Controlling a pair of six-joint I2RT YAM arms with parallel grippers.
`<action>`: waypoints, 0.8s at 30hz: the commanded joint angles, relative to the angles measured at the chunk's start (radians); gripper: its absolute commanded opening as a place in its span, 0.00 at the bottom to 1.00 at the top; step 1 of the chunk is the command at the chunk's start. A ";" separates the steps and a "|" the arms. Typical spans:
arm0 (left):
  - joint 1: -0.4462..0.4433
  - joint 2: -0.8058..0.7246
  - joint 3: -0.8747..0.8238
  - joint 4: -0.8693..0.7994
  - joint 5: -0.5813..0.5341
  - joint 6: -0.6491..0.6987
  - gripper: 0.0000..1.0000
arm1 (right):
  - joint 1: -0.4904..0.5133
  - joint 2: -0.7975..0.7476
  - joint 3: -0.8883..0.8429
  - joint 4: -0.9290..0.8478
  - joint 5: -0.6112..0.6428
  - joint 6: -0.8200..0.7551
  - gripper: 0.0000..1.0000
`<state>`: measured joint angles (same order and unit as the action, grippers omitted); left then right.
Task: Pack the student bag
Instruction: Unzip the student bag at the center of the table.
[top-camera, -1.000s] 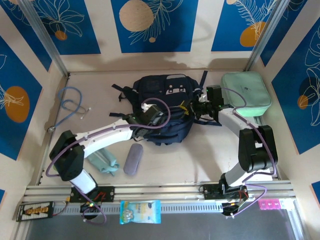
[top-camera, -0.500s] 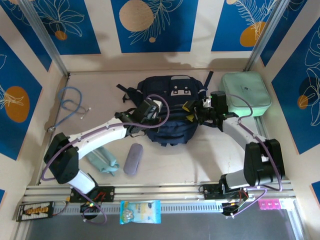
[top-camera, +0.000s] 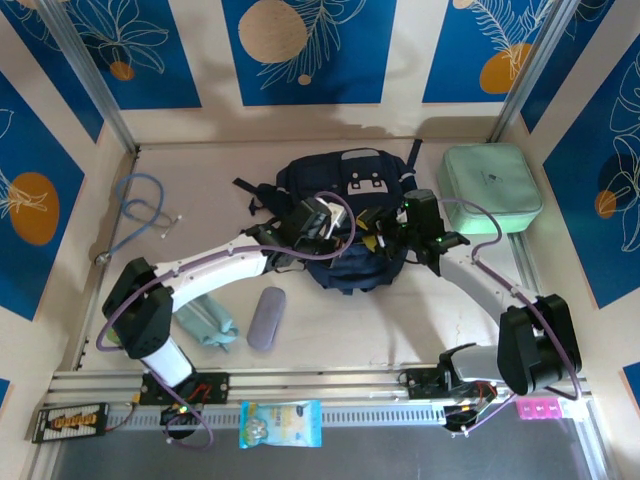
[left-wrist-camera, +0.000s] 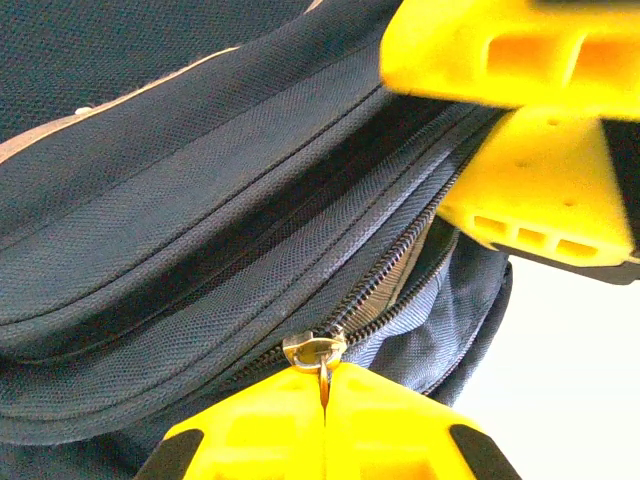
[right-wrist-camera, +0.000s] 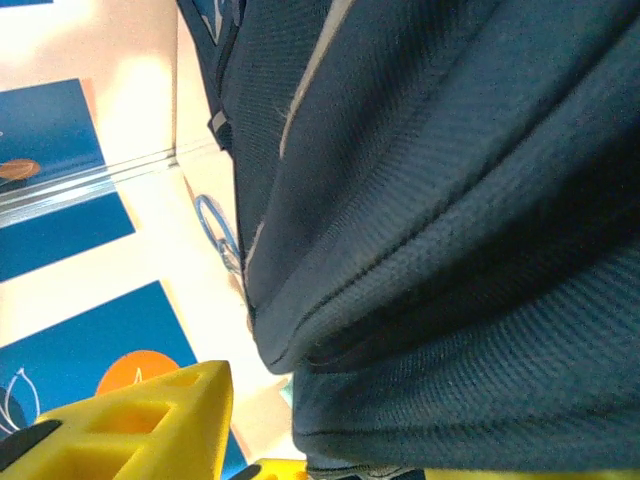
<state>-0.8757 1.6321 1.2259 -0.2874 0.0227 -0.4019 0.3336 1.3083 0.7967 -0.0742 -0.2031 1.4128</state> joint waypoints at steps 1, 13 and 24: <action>-0.012 -0.002 0.051 0.059 0.024 0.043 0.00 | 0.007 0.028 0.024 -0.017 0.027 0.019 0.39; 0.039 -0.056 -0.010 -0.069 -0.007 0.102 0.00 | -0.052 0.001 0.051 -0.036 0.025 -0.075 0.07; 0.175 -0.085 -0.151 -0.029 -0.007 0.208 0.00 | -0.101 -0.089 0.047 -0.096 0.029 -0.122 0.03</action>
<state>-0.7509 1.5642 1.0931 -0.2920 0.0311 -0.2356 0.2596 1.2522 0.8192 -0.1543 -0.2165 1.3247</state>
